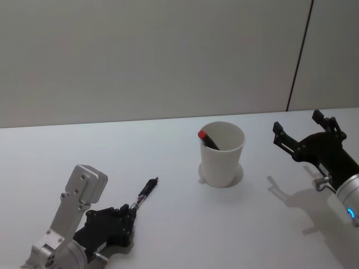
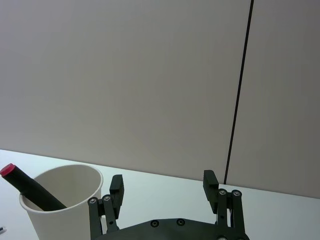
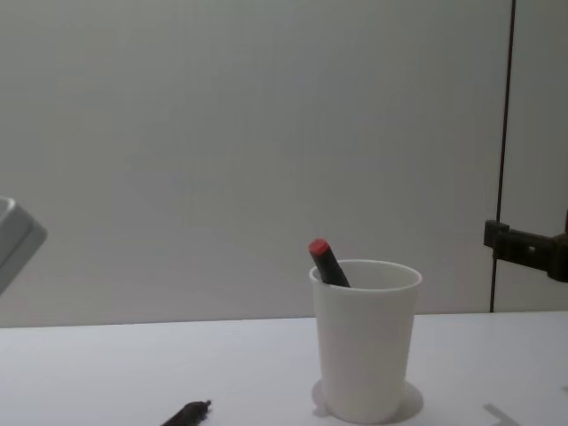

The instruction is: Place the pen into the pen holder.

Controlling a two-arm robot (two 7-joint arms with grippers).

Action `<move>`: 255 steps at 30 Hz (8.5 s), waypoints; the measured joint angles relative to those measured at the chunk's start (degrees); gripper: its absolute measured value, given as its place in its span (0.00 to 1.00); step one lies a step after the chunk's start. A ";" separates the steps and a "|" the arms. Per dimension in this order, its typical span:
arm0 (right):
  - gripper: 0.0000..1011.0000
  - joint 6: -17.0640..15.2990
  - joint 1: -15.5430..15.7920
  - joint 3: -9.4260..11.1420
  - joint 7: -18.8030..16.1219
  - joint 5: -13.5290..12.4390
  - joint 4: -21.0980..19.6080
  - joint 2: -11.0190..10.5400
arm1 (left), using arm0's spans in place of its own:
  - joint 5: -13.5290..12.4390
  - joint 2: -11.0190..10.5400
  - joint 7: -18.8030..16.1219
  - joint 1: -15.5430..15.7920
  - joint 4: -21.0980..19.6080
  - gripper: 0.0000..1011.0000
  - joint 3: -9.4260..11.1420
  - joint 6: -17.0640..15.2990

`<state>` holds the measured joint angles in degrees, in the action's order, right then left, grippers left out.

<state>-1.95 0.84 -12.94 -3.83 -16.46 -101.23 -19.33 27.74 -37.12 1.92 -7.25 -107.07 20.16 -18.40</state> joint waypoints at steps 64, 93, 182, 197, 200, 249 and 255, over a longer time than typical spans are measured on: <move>0.99 -2.45 -0.98 0.69 -4.24 -7.22 -3.13 0.38 | -10.15 6.59 3.10 4.83 -0.87 0.12 -2.94 27.61; 0.99 -10.48 -5.29 0.59 -16.16 -25.84 -10.34 2.29 | -12.77 7.62 4.91 4.22 -0.36 0.12 -2.66 26.43; 0.99 -13.77 -18.12 -10.12 -24.52 -36.51 10.58 17.03 | -12.60 6.37 6.82 2.84 -4.49 0.12 -4.13 34.42; 0.99 -13.61 -16.83 -10.28 -23.36 -40.64 10.52 16.18 | -12.59 6.37 6.82 2.85 -4.49 0.12 -4.13 34.41; 0.99 -13.51 -16.79 -10.34 -23.24 -41.29 10.70 16.18 | -12.59 6.37 6.82 2.84 -4.49 0.12 -4.13 34.41; 0.95 -12.49 -17.51 -12.12 -22.97 -46.25 11.56 16.31 | -12.60 6.37 6.82 2.84 -4.49 0.12 -4.13 34.41; 0.80 -12.45 -17.48 -12.16 -22.94 -46.24 11.43 16.17 | -12.60 6.38 6.82 2.85 -4.49 0.12 -4.13 34.41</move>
<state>-14.40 -16.64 -25.10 -26.76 -62.71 -89.80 -3.17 15.14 -30.74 8.74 -4.40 -111.56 16.03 16.02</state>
